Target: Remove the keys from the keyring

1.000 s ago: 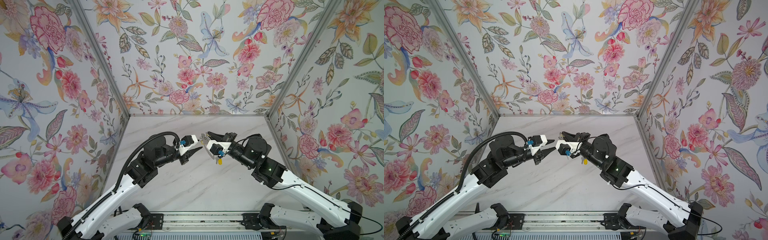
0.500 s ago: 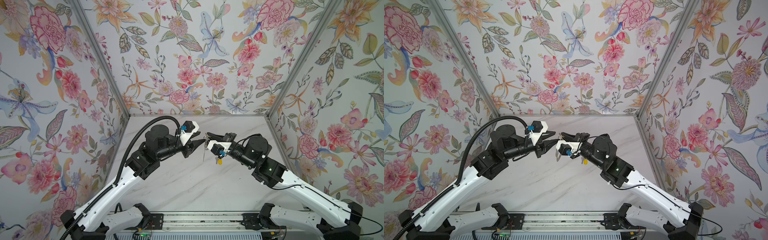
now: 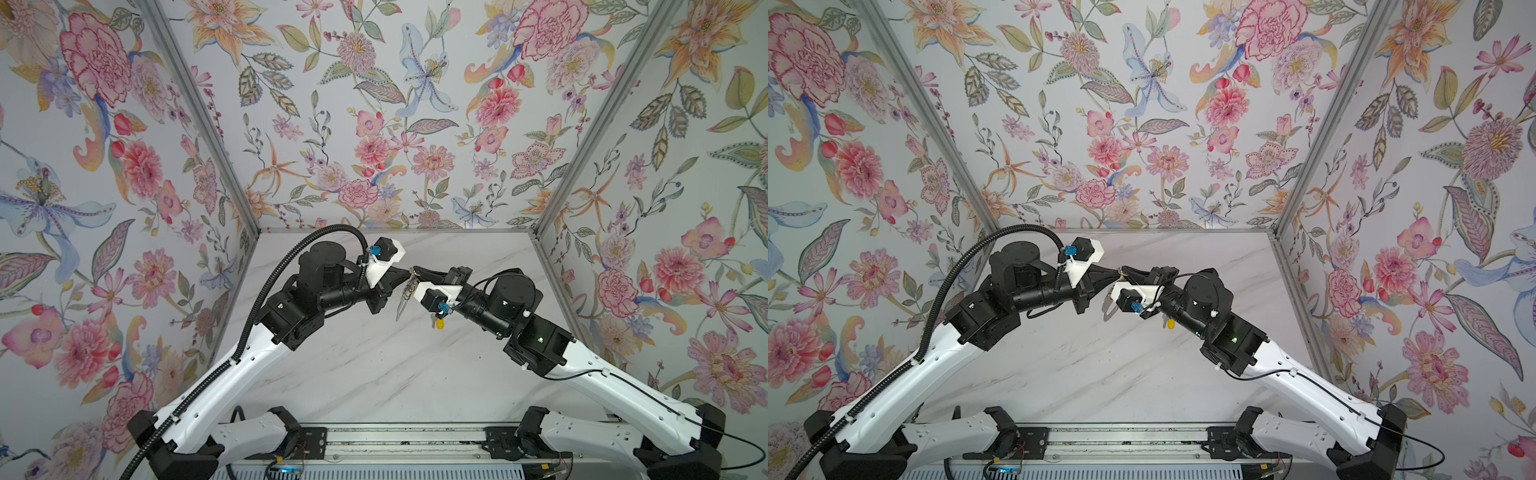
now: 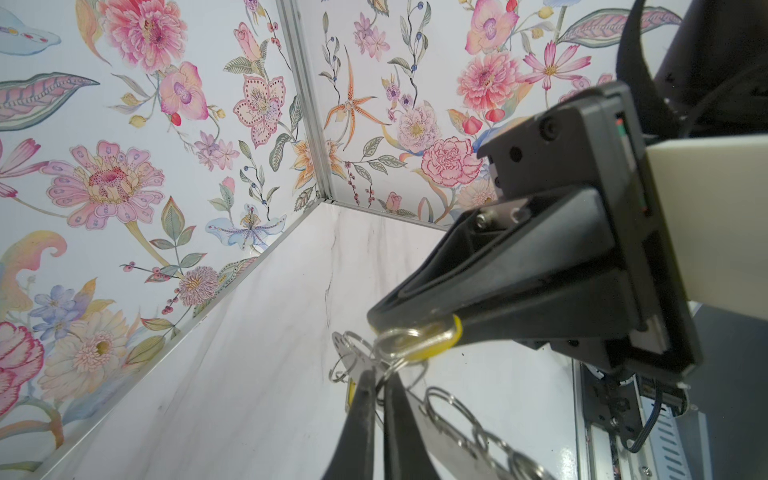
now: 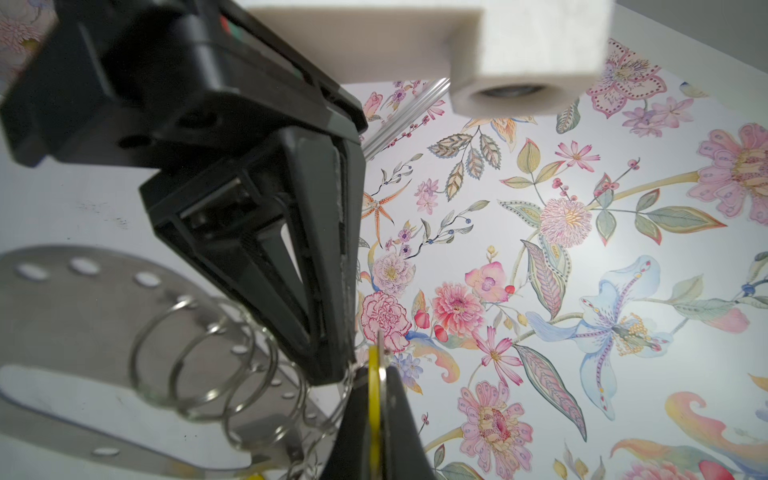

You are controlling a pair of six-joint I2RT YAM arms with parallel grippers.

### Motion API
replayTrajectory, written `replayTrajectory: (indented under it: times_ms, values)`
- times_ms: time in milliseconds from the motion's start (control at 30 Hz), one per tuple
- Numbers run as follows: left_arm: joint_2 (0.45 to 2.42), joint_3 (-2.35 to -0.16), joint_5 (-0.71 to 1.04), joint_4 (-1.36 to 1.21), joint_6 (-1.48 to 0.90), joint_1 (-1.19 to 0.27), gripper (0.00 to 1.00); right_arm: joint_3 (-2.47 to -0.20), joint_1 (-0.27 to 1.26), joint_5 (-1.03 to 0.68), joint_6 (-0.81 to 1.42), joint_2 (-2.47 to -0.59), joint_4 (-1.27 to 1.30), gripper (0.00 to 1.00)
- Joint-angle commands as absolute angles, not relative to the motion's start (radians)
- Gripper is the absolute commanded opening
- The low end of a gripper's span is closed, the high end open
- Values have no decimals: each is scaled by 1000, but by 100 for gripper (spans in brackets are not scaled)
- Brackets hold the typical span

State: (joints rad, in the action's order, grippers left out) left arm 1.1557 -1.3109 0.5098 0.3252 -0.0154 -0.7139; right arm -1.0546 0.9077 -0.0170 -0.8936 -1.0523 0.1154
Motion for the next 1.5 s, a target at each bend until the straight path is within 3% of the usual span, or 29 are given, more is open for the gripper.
replayTrajectory:
  times_ms: [0, 500, 1200, 1467]
  values:
    - [1158, -1342, 522, 336, 1, -721, 0, -1063, 920, -16, -892, -1031, 123, 0]
    - [1051, -1199, 482, 125, 109, -723, 0, -996, 925, 43, -876, -948, 125, 0]
    - [1006, -1089, 505, -138, 264, -762, 0, -917, 920, 1, -785, -940, 160, 0]
    - [1020, -1098, 396, -172, 250, -780, 0, -884, 913, -14, -758, -910, 208, 0]
